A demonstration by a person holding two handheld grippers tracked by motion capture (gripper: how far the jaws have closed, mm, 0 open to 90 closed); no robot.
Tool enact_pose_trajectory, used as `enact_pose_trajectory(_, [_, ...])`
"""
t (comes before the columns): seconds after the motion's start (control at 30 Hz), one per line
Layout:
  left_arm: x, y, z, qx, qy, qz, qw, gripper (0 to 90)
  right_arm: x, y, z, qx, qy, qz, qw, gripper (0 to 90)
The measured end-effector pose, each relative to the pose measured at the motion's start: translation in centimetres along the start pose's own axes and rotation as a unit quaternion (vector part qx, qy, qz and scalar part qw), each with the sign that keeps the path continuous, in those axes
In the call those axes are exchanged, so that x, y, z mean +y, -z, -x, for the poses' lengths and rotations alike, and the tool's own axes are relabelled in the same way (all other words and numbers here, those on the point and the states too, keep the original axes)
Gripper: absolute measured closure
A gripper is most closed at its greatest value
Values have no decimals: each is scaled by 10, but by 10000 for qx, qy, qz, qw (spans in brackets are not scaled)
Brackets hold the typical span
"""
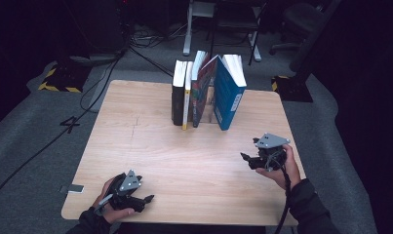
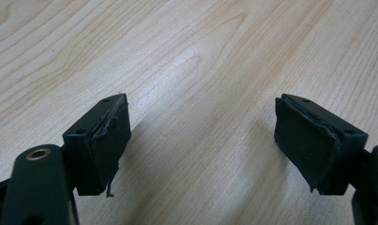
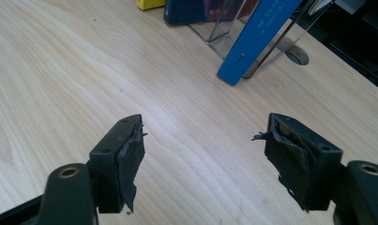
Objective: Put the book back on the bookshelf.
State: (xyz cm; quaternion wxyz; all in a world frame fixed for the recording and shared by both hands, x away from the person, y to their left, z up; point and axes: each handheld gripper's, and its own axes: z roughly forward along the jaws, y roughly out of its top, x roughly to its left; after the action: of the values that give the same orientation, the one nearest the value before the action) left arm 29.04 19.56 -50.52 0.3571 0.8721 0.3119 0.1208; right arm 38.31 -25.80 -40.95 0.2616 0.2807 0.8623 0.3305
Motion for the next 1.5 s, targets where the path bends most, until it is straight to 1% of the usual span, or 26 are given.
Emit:
enact_pose_trajectory(0.07, [0, 0, 0, -3, 1, 1, 10000, 193, -3, 2, -2, 2, 62, -77, 10000, 284])
enact_pose_trajectory(0.17, [0, 0, 0, -3, 1, 1, 10000, 193, -10, 5, -5, 24, 32, -65, 10000, 282])
enact_pose_trajectory(0.3, [0, 0, 0, -1, -1, -1, 10000, 193, -17, 8, -6, -9, 81, -99, 9999, 279])
enact_pose_trajectory(0.33, [0, 0, 0, -5, -3, -9, 10000, 193, -20, 8, -6, -30, 89, -107, 9999, 281])
enact_pose_trajectory(0.37, [0, 0, 0, -1, 1, 0, 10000, 193, -24, 9, -6, -53, 94, -56, 9999, 283])
enact_pose_trajectory(0.4, [0, 0, 0, -3, 1, 1, 10000, 193, -27, 10, -6, -33, 122, -19, 9999, 283])
enact_pose_trajectory(0.43, [0, 0, 0, -4, -2, 1, 10000, 192, -32, 11, -6, 4, 92, 12, 10000, 283])
enact_pose_trajectory(0.5, [0, 0, 0, -3, -1, -1, 10000, 193, -37, 11, -6, 40, 99, -12, 9999, 281])
enact_pose_trajectory(0.53, [0, 0, 0, -10, -9, -9, 10000, 192, -40, 11, -6, 40, 149, -23, 9999, 280])
enact_pose_trajectory(0.6, [0, 0, 0, -8, -13, -12, 10000, 192, -42, 12, -7, 38, 173, -25, 9998, 280])
enact_pose_trajectory(0.63, [0, 0, 0, -2, 2, 2, 10000, 192, -49, 14, -8, 31, 222, -45, 9997, 277])
enact_pose_trajectory(0.73, [0, 0, 0, 2, 1, 0, 10000, 193, -58, 17, -8, 34, 222, -35, 9997, 277])
enact_pose_trajectory(0.83, [0, 0, 0, -1, 2, 0, 10000, 193, -69, 18, -8, 67, 179, -108, 9998, 276])
enact_pose_trajectory(0.87, [0, 0, 0, -1, 2, 0, 10000, 192, -69, 18, -8, 67, 179, -108, 9998, 276])
enact_pose_trajectory(0.93, [0, 0, 0, -2, 0, 0, 10000, 192, -77, 21, -8, 157, 67, -118, 9998, 273])
enact_pose_trajectory(0.97, [0, 0, 0, 1, 1, -1, 10000, 192, -80, 22, -8, 173, 66, -117, 9998, 273])
enact_pose_trajectory(1.03, [0, 0, 0, -1, 1, 0, 10000, 192, -85, 23, -8, 133, 21, -153, 9998, 271])
enact_pose_trajectory(1.1, [0, 0, 0, 0, 0, 0, 10000, 192, -88, 23, -7, 148, -7, -149, 9998, 270])
enact_pose_trajectory(1.2, [0, 0, 0, -4, -10, -4, 10000, 192, -100, 25, -5, 133, -154, -187, 9996, 271])
enact_pose_trajectory(1.27, [0, 0, 0, -4, -3, -12, 10000, 191, -106, 26, -3, 120, -256, -215, 9994, 290])
enact_pose_trajectory(1.37, [1, 0, 0, -4, 1, -10, 10000, 189, -116, 27, 0, 176, -370, -257, 9988, 297])
enact_pose_trajectory(1.4, [1, 0, 0, -4, 1, -10, 10000, 189, -116, 27, 0, 176, -370, -257, 9988, 297])
enact_pose_trajectory(1.43, [1, 0, 0, -4, 2, -10, 10000, 189, -126, 28, 1, 223, -546, -244, 9980, 289])
enact_pose_trajectory(1.5, [1, 0, 0, -3, 3, -13, 10000, 189, -134, 28, 2, 209, -633, -278, 9974, 285])
